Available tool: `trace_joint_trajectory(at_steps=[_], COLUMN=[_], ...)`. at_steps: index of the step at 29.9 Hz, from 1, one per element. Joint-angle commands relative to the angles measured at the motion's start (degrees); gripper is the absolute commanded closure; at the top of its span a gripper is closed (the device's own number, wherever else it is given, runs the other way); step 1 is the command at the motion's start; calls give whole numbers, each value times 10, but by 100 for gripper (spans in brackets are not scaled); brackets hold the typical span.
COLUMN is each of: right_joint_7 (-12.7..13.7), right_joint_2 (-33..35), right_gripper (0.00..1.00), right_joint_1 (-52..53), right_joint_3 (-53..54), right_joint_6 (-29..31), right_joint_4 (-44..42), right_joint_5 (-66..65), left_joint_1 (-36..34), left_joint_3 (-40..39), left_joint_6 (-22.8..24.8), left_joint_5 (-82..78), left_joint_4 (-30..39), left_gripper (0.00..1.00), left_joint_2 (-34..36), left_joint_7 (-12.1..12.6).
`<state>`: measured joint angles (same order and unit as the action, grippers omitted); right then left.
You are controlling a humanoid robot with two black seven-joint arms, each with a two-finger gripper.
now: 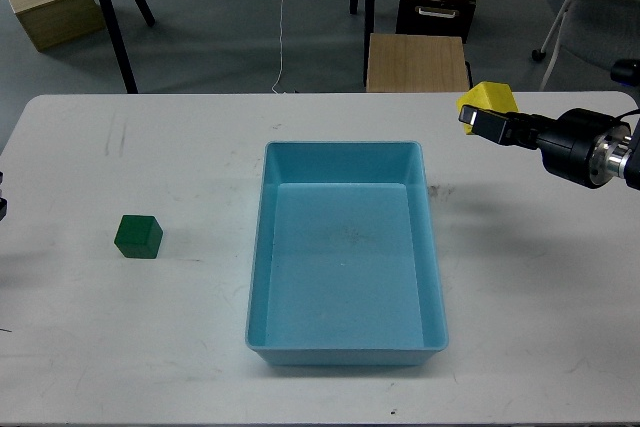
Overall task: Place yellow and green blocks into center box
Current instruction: 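Lift the yellow cube and carry it over the blue tray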
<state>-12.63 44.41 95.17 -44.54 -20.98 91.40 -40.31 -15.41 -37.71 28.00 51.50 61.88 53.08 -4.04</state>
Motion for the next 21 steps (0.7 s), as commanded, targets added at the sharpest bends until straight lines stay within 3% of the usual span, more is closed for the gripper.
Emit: trace_joint_trajectory(at_steps=[1, 12, 21], right_joint_7=[1, 1, 1], right_joint_2=[-63, -304, -343], right_gripper=[65, 64, 64], right_joint_1=[41, 70, 63], right_joint_3=[-9, -70, -118], right_joint_6=[27, 35, 35], right_joint_4=[-2, -40, -39], right_joint_5=[3, 68, 88], left_joint_1=[-1, 3, 4], left_joint_3=[0, -1, -1], left_joint_6=[0, 0, 0], left_joint_5=[1, 1, 1], left_joint_4=[1, 0, 0], left_gripper=[0, 0, 0], left_joint_2=[0, 2, 1], left_joint_7=[0, 0, 0])
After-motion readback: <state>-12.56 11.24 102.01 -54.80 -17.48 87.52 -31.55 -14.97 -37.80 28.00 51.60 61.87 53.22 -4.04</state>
